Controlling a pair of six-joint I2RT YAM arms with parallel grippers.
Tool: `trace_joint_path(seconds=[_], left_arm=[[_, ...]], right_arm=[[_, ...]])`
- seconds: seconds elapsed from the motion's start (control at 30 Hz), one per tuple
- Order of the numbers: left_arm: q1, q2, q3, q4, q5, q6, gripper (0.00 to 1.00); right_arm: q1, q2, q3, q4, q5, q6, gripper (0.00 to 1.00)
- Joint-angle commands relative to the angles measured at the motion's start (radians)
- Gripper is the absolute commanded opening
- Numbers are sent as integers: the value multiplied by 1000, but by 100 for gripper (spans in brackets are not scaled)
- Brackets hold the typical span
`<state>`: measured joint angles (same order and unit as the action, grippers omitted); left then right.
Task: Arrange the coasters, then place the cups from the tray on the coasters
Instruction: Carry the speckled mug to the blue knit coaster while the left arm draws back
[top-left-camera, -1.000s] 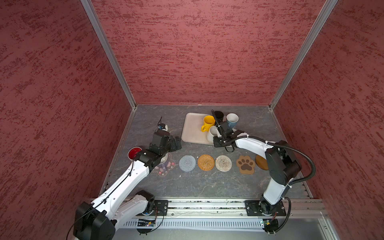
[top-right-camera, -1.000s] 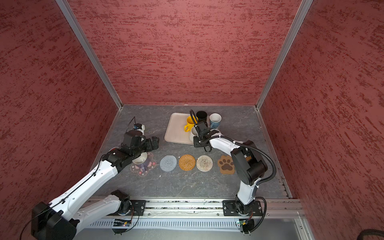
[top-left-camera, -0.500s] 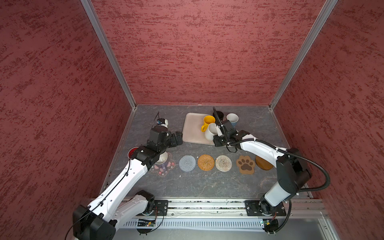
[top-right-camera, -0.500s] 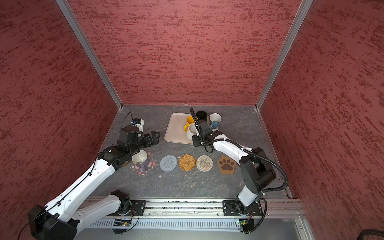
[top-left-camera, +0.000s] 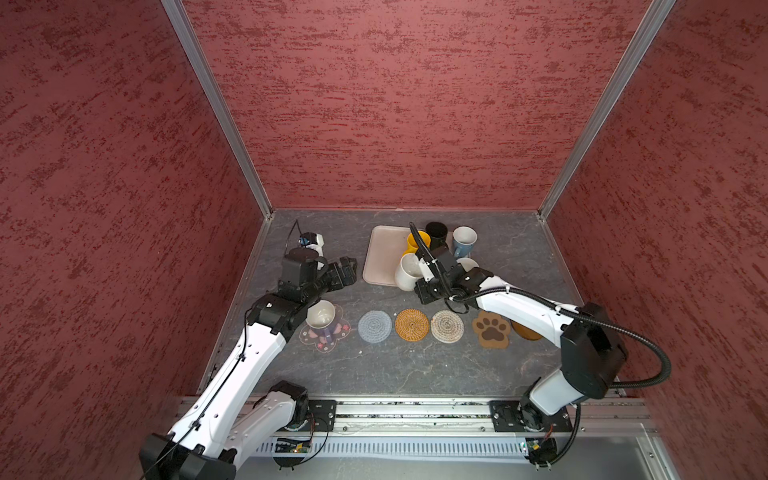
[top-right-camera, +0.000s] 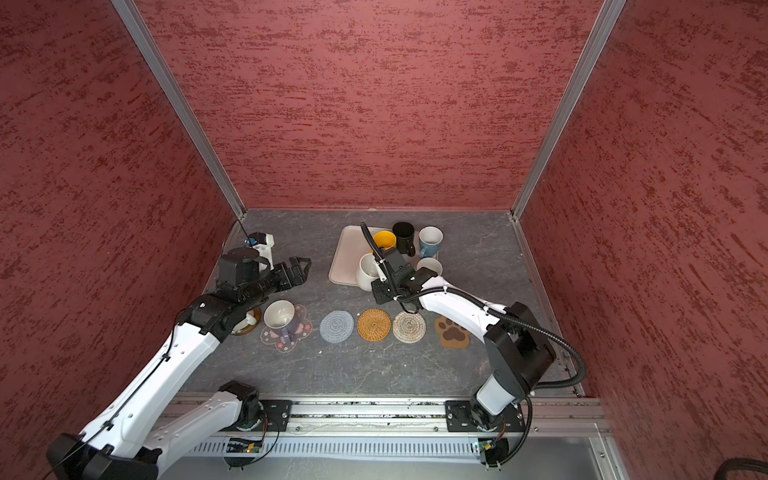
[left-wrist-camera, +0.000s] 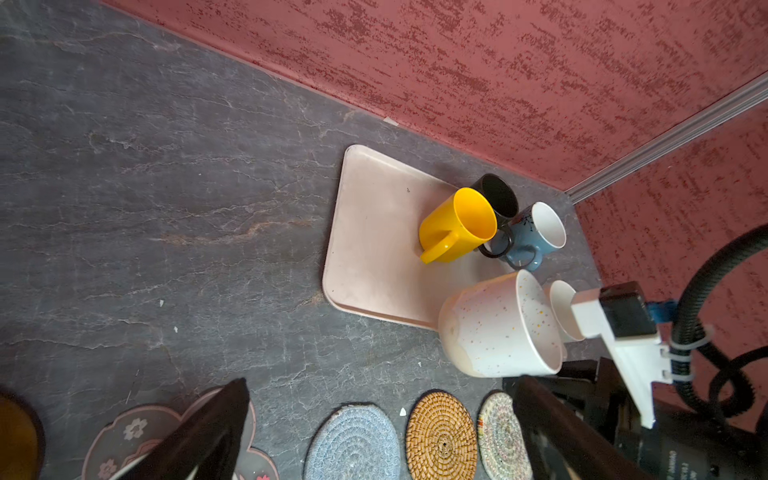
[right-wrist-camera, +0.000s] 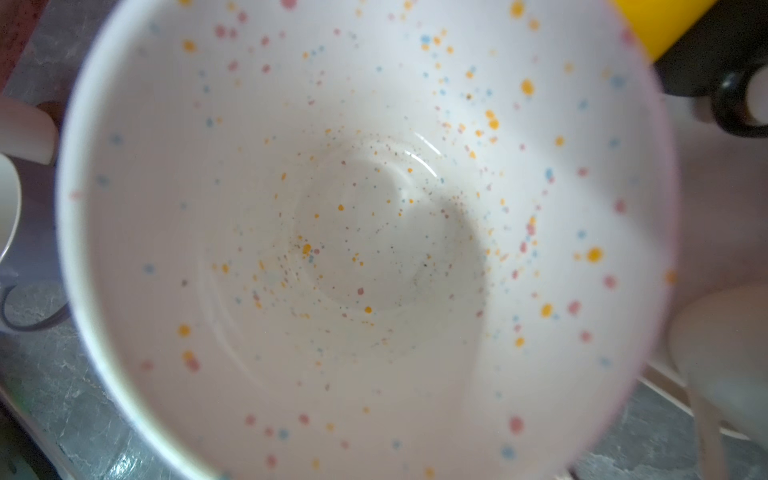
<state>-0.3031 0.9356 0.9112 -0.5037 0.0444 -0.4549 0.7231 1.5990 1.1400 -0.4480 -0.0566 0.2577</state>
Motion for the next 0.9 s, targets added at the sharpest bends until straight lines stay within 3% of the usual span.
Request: trace_joint_path(seconds=[0.0, 0.1, 0.43, 0.87], left_arm=[[39, -27, 28, -18, 53, -10, 100], [91, -45, 20, -20, 87, -10, 99], [383, -52, -56, -16, 346, -101, 100], [448, -64, -167, 21, 348, -116, 100]], right_arm=[[47, -35, 35, 89, 33, -41, 0], [79, -21, 43, 91, 36, -44, 0], [181, 45, 78, 97, 40, -66, 0], [260, 115, 110, 95, 52, -78, 0]])
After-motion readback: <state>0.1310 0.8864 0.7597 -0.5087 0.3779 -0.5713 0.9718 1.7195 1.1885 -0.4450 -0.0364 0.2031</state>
